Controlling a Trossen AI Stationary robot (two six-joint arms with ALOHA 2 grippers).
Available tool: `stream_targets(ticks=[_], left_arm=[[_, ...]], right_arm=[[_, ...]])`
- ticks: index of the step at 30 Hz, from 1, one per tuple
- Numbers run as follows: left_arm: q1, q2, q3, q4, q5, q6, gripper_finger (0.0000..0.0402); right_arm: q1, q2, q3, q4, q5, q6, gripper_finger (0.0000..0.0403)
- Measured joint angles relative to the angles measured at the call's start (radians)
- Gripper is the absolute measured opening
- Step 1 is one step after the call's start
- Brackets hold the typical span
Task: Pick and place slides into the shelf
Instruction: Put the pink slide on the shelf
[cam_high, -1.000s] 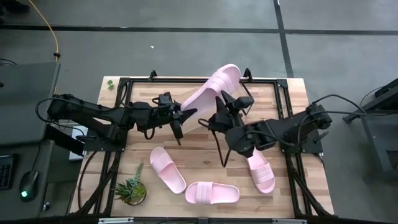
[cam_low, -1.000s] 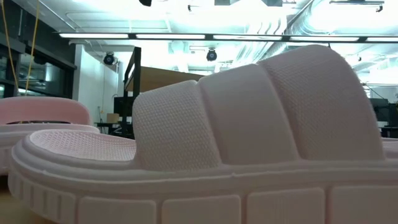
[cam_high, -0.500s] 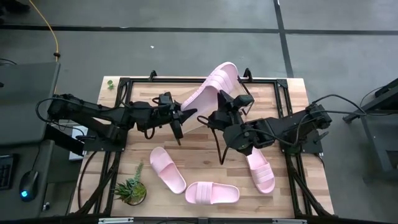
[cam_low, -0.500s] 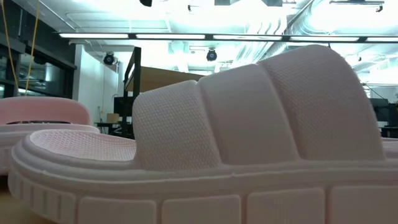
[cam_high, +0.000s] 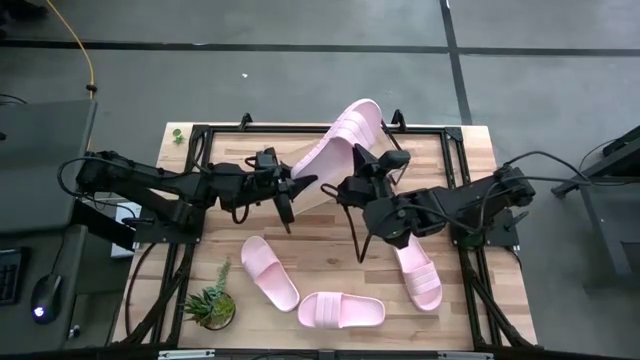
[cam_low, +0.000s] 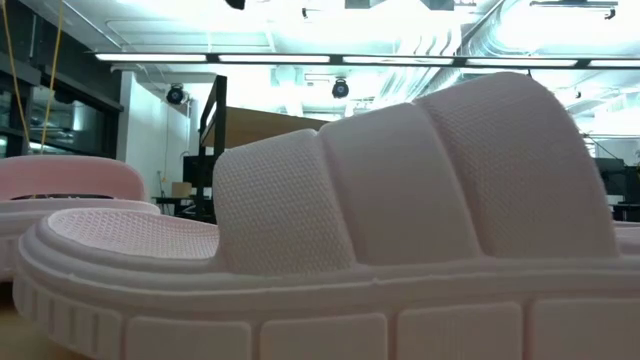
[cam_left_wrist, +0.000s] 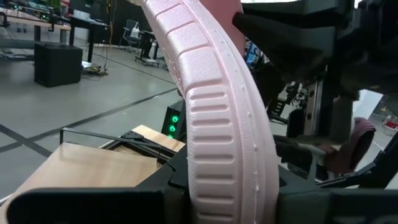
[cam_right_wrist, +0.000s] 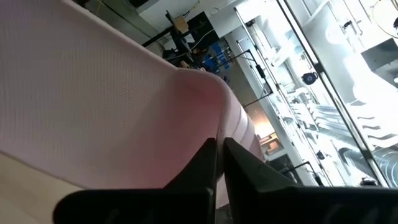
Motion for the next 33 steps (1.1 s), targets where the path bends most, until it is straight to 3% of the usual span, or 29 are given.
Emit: stream_targets(ticks=[7, 17, 22, 29, 33], left_arm=[[0.000, 0.000, 0.000, -0.006, 0.053, 0.018, 0.0093], [-0.004, 0.000, -0.001, -0.015, 0.118, 0.035, 0.0221], [-0.003, 0.000, -0.001, -0.005, 0.123, 0.051, 0.0266], [-0.002, -0.012, -0.001, -0.017, 0.118, 0.060, 0.0280], [-0.002, -0.053, -0.002, -0.066, 0.180, 0.088, 0.0272]], right_arm=[[0.012, -0.010, 0.000, -0.011, -0.002, 0.009, 0.0001], [0.012, -0.017, 0.000, -0.023, 0.035, 0.018, 0.0000], [0.013, -0.017, 0.000, -0.027, 0.019, 0.018, 0.0000], [0.019, -0.043, 0.000, -0.058, 0.010, 0.034, 0.0000], [0.034, -0.094, 0.000, -0.180, -0.052, 0.162, 0.0000]])
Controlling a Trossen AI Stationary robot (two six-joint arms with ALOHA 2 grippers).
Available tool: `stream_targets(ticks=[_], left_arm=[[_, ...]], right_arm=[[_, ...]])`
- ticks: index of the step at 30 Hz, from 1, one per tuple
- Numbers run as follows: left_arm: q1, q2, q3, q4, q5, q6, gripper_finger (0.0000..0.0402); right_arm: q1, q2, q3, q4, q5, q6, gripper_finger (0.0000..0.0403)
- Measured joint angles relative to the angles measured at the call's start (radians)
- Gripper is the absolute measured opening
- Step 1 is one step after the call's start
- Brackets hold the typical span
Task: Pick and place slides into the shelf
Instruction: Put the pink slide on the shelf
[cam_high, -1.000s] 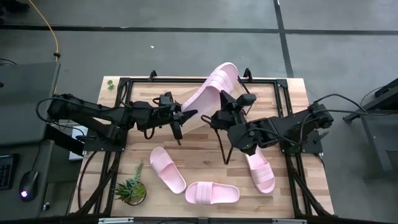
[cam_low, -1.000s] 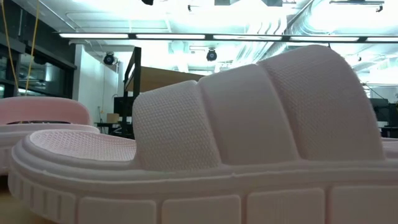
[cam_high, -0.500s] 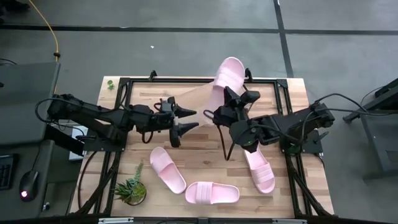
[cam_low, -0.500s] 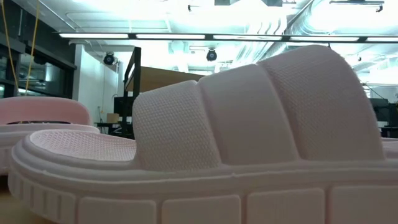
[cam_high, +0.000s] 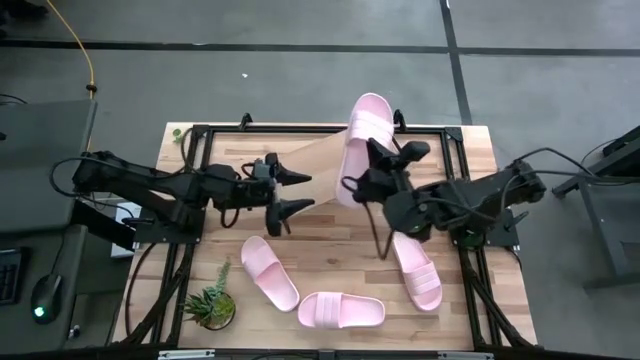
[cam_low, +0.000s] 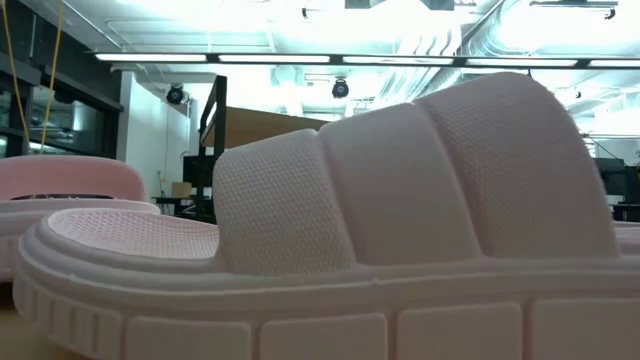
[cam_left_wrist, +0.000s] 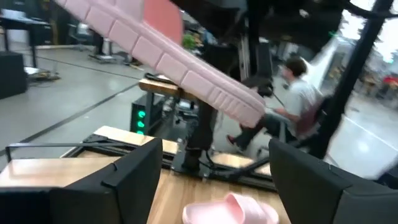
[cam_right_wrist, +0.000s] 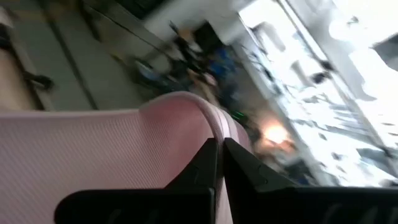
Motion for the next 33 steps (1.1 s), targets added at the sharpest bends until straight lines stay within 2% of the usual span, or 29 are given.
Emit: stream_targets(ticks=[4, 8, 13, 18, 24, 33], left_arm=[[0.001, -0.048, 0.000, -0.089, 0.080, 0.012, 0.0263], [0.001, -0.092, 0.001, -0.195, 0.154, 0.035, 0.0256], [0.001, -0.118, 0.001, -0.345, 0.245, 0.042, 0.0249], [0.001, -0.116, 0.001, -0.482, 0.312, 0.033, 0.0241], [0.001, -0.113, 0.001, -0.598, 0.320, 0.031, 0.0229], [-0.006, -0.113, 0.001, -0.631, 0.315, 0.039, 0.0211]], right_arm=[[0.004, -0.068, 0.000, -0.207, -0.178, 0.216, 0.0000], [-0.024, -0.101, 0.000, -0.426, -0.223, 0.380, 0.0000], [-0.089, -0.108, 0.000, -0.573, -0.337, 0.500, 0.0000], [-0.149, -0.108, 0.000, -0.618, -0.417, 0.505, 0.0000], [-0.209, -0.126, 0.000, -0.593, -0.593, 0.438, 0.0000], [-0.289, -0.144, 0.000, -0.520, -0.889, 0.320, 0.0000]])
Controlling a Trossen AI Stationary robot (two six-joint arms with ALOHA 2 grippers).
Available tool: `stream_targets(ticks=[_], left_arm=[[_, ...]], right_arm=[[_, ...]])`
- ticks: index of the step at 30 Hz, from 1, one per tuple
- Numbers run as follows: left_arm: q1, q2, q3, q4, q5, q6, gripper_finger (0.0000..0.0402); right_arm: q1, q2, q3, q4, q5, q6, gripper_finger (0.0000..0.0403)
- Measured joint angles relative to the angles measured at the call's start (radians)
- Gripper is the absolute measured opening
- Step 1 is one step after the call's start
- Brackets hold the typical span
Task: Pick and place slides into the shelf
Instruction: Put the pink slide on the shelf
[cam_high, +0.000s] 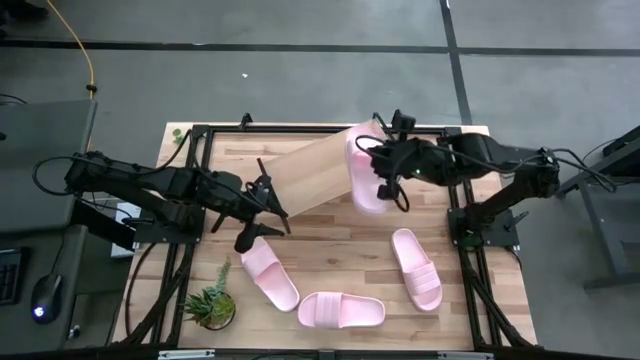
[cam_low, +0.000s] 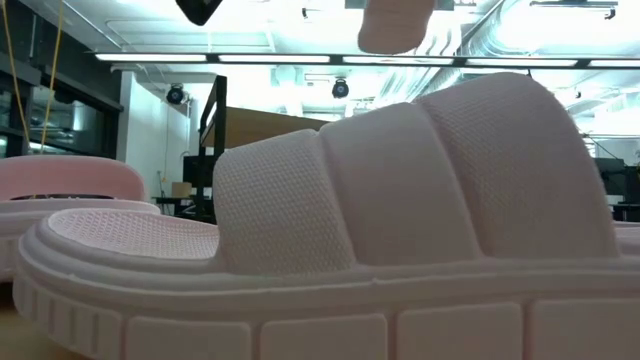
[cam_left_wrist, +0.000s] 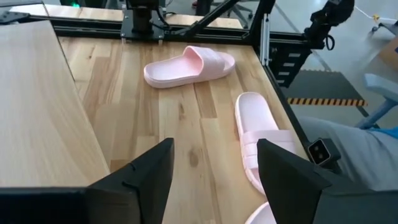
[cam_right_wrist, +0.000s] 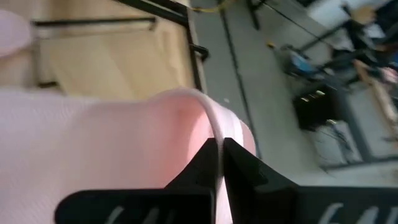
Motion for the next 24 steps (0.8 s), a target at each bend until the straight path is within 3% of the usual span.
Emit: stream_targets(ticks=[24], left_arm=[[-0.001, 0.000, 0.000, -0.013, -0.033, 0.029, 0.0200]], right_arm=[[-0.368, -0.004, 0.000, -0.021, -0.507, -0.177, 0.0000]])
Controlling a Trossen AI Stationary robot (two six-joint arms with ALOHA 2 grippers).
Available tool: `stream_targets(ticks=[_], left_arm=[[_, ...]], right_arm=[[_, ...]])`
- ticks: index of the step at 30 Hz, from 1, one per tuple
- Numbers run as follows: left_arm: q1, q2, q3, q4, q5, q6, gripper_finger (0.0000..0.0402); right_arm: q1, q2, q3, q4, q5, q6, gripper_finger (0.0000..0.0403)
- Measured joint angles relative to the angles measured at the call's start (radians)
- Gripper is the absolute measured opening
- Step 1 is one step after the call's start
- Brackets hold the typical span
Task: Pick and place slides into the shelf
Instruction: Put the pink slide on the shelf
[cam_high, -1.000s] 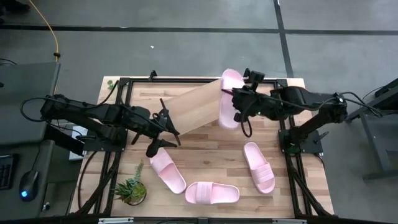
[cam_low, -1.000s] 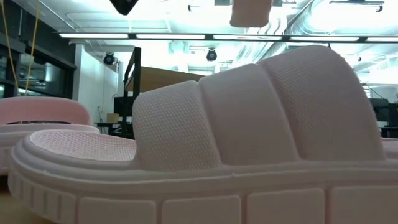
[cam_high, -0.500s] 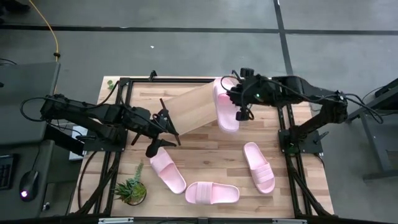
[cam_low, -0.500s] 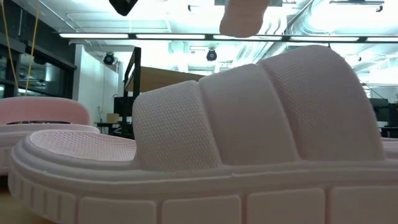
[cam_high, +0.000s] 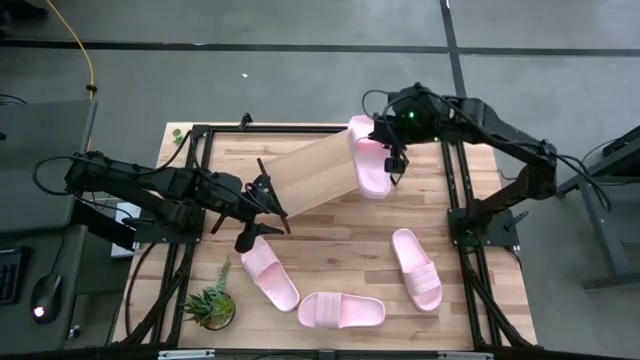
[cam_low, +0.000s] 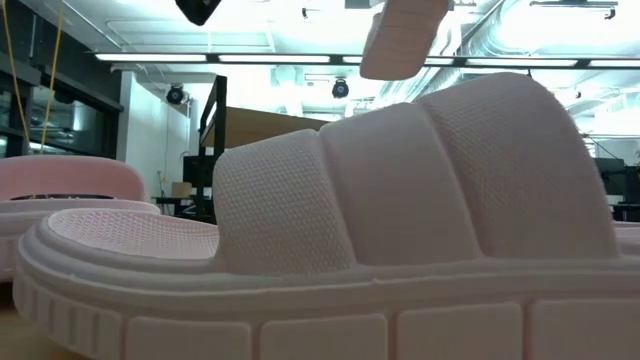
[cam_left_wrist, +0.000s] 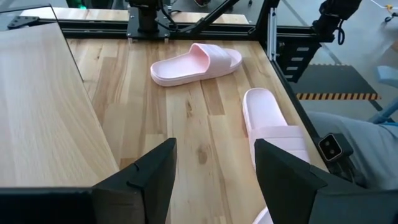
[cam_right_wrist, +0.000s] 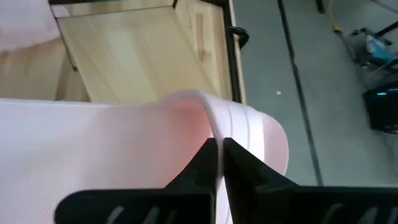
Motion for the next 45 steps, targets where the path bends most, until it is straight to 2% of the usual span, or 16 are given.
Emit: stream_targets(ticks=[4, 11, 14, 20, 24, 34, 45], left_arm=[[0.000, 0.000, 0.000, 0.000, 0.000, 0.000, 0.0200], [0.001, 0.000, 0.000, -0.001, 0.000, 0.000, 0.0200], [0.001, 0.001, 0.000, -0.001, -0.005, 0.008, 0.0200], [0.001, 0.001, 0.000, -0.001, -0.023, 0.016, 0.0200], [0.001, 0.001, 0.000, -0.001, -0.023, 0.016, 0.0200], [0.001, 0.001, 0.000, 0.000, -0.026, 0.018, 0.0200], [0.001, 0.001, 0.000, 0.000, -0.026, 0.010, 0.0200]], right_arm=[[-0.032, -0.001, -0.063, 0.065, -0.072, -0.015, 0.0000], [-0.069, -0.010, -0.218, 0.167, -0.069, -0.063, 0.0000], [-0.092, -0.042, -0.277, 0.242, -0.077, -0.087, 0.0000], [-0.163, -0.119, -0.412, 0.393, -0.187, -0.160, 0.0000], [-0.207, -0.157, -0.481, 0.436, -0.215, -0.227, 0.0000], [-0.300, -0.164, -0.492, 0.459, -0.416, -0.309, 0.0000], [-0.388, -0.142, -0.492, 0.456, -0.527, -0.360, 0.0000]])
